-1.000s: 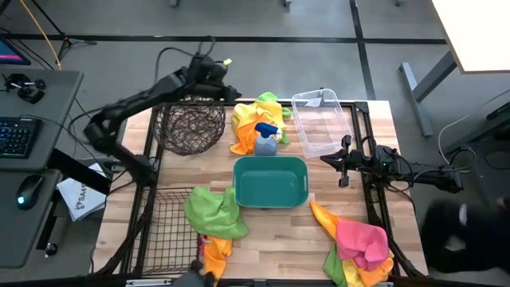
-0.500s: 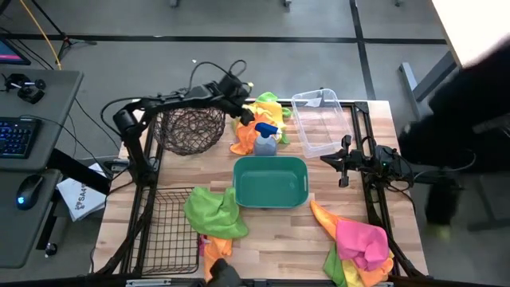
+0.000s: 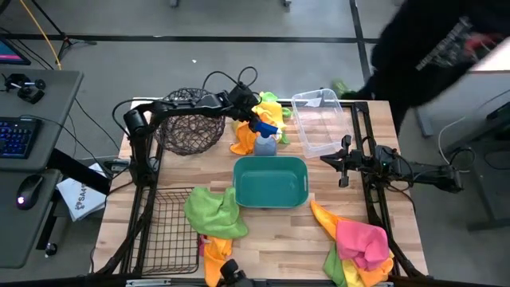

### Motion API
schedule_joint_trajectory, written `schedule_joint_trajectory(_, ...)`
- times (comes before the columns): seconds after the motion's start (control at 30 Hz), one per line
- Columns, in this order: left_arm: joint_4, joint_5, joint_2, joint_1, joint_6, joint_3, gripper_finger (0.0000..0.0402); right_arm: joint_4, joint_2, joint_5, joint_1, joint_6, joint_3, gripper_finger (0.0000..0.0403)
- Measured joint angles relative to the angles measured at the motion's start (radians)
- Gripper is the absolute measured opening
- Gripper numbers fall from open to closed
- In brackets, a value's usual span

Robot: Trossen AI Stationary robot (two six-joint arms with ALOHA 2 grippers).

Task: Sort microfiber towel by color & place in baskets
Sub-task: Put the orange towel into the circular wire basket

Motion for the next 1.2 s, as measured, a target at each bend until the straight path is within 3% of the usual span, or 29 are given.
schedule_joint_trajectory(0.17, 0.003, -0.045, 0.028, -0.008, 0.004, -0.002, 0.0170, 0.000, 0.000, 0.000, 0.000, 0.000, 0.000, 0.0014)
schedule_joint_trajectory(0.33, -0.023, -0.051, 0.023, -0.008, 0.003, -0.003, 0.0028, 0.000, 0.000, 0.000, 0.000, 0.000, 0.000, 0.0014)
schedule_joint_trajectory(0.37, -0.036, -0.051, -0.001, -0.006, -0.009, -0.003, 0.0016, 0.000, 0.000, 0.000, 0.000, -0.001, 0.000, 0.0014)
schedule_joint_trajectory(0.5, -0.052, -0.058, -0.182, 0.011, 0.036, -0.002, 0.0005, 0.000, 0.000, 0.000, 0.000, 0.000, 0.000, 0.0014)
schedule_joint_trajectory(0.7, -0.058, -0.157, -0.547, 0.048, 0.135, 0.000, 0.0001, 0.000, 0.000, 0.000, 0.000, -0.001, 0.000, 0.0014)
schedule_joint_trajectory(0.9, -0.230, -0.371, -0.830, 0.047, 0.221, 0.001, 0.0001, 0.000, 0.000, 0.000, 0.000, 0.000, 0.000, 0.0014)
schedule_joint_trajectory(1.1, -0.591, -0.592, -0.936, 0.048, 0.114, -0.004, 0.0000, 0.000, 0.000, 0.000, 0.000, 0.001, 0.000, 0.0014)
schedule_joint_trajectory(1.2, -0.626, -0.638, -0.951, 0.048, 0.033, -0.080, 0.0000, 0.000, 0.000, 0.000, 0.000, -0.001, 0.000, 0.0014)
